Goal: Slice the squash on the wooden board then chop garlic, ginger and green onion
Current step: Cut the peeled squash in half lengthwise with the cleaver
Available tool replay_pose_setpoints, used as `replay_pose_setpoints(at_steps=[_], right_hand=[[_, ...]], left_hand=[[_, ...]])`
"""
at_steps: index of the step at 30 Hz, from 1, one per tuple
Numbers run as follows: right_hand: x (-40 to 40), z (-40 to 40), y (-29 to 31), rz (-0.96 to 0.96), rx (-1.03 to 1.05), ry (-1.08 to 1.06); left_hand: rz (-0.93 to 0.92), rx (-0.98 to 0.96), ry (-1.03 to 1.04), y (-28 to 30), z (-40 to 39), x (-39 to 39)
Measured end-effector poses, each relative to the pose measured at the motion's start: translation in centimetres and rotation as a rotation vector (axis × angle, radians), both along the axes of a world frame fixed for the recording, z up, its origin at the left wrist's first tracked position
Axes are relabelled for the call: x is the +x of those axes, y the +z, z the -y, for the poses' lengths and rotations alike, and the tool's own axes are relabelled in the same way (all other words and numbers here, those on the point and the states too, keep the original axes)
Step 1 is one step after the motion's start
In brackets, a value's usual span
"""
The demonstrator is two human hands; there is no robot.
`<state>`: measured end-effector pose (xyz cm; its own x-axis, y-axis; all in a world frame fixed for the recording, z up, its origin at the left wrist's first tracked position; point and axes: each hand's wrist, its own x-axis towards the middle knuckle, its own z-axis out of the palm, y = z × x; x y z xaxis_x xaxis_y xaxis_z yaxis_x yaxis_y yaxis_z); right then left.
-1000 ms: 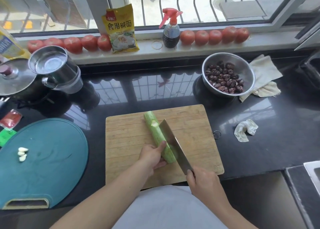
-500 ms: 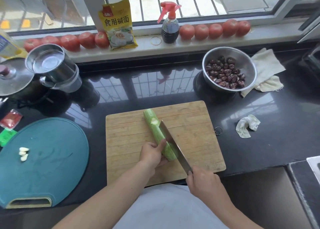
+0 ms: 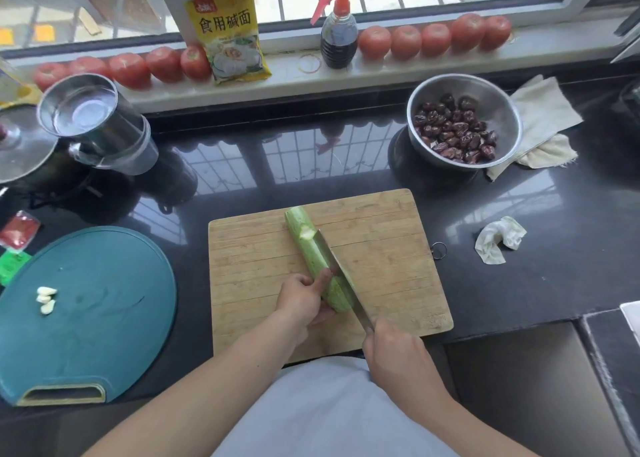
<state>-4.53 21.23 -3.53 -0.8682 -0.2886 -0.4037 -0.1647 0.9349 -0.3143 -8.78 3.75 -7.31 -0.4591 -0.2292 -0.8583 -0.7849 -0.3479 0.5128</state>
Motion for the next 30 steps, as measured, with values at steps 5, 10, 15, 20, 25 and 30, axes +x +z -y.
replay_pose_setpoints(at_steps=[5,10,15,20,25,30], right_hand=[[-0.2,0.6,0.3,-0.03,0.096,0.057],[-0.6,1.2,-0.5,-0.061,0.077,0.041],[-1.3,2.2,-1.6,-0.077,0.035,0.066],[-1.8,2.1,-1.3,-0.031,-0.09,0.035],[0.2,-0.9,-1.4,0.125,-0.255,0.007],[0.3,-1.2,-1.4,0.101,-0.305,-0.08]], left_hand=[[-0.009,0.023,0.022,-0.1,-0.1,0.1],[-0.007,0.026,0.016,-0.1,0.0,0.1],[-0.007,0.016,0.022,-0.1,0.0,0.3],[-0.004,0.03,0.037,0.3,-0.1,0.1],[0.006,0.046,0.042,0.4,0.0,0.0],[-0.033,0.058,0.03,0.6,0.0,-0.3]])
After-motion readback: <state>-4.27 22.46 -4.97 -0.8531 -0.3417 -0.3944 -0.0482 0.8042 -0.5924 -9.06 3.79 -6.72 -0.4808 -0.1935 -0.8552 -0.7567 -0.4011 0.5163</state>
